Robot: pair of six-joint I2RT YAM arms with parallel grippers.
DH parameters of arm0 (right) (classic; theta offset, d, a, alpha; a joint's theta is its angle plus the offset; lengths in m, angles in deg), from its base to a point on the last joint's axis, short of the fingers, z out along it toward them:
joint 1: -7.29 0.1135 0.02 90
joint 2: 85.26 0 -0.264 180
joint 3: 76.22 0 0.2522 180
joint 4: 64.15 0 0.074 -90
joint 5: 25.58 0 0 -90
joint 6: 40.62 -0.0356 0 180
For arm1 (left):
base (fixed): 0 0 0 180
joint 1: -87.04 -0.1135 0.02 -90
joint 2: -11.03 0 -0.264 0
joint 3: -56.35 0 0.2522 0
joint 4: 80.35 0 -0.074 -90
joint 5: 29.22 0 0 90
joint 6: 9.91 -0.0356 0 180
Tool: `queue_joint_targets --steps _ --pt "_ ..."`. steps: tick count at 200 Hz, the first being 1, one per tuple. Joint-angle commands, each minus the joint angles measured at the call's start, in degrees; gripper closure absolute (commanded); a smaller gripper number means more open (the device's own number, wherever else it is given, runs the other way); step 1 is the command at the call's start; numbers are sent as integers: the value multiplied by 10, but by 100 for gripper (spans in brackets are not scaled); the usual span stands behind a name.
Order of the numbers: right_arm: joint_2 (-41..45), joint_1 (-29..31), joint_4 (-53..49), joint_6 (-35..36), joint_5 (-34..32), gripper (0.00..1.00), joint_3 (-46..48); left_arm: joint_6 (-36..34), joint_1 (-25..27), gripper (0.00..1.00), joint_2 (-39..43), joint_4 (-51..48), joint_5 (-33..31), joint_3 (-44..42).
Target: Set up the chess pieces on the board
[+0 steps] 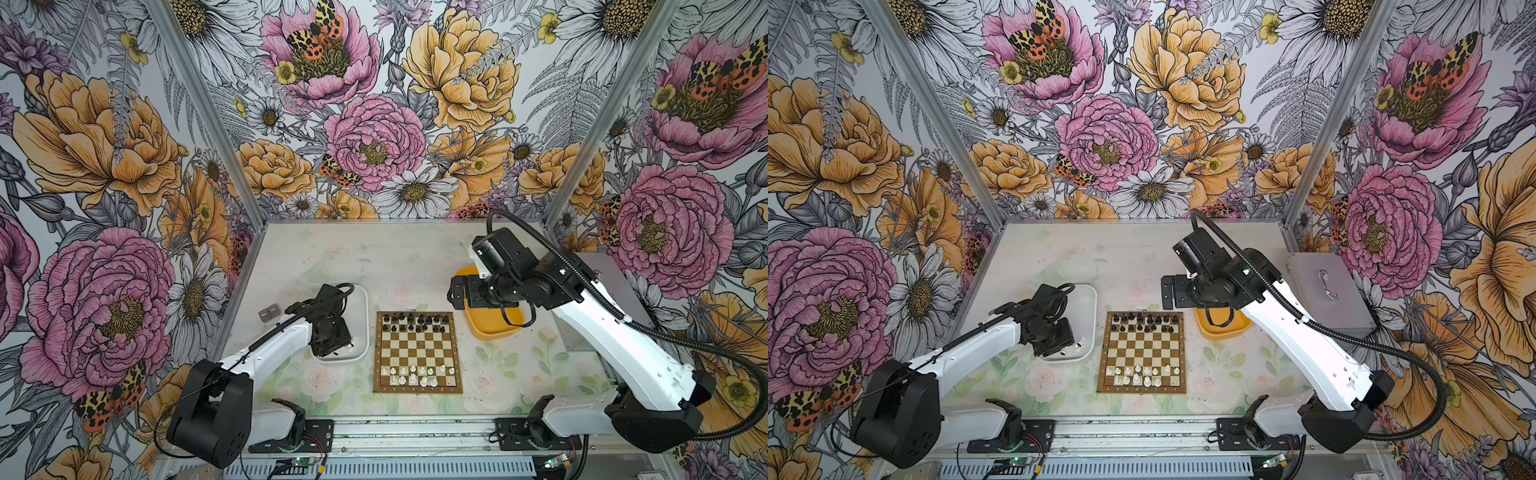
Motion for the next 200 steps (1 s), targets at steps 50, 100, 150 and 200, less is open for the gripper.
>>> queue_joint_targets --steps 50,100,150,200 --pt "-37 2 2 -20 -10 0 -52 -66 -17 55 -36 8 57 28" --pt "-48 1 -8 -21 -10 0 -70 -61 -2 56 -50 7 59 35" --pt "-53 -1 -19 -12 -15 0 -78 -56 14 58 -44 -8 27 44" --pt "-48 -1 -19 -10 -18 0 -76 -63 30 63 -61 -21 -7 56"
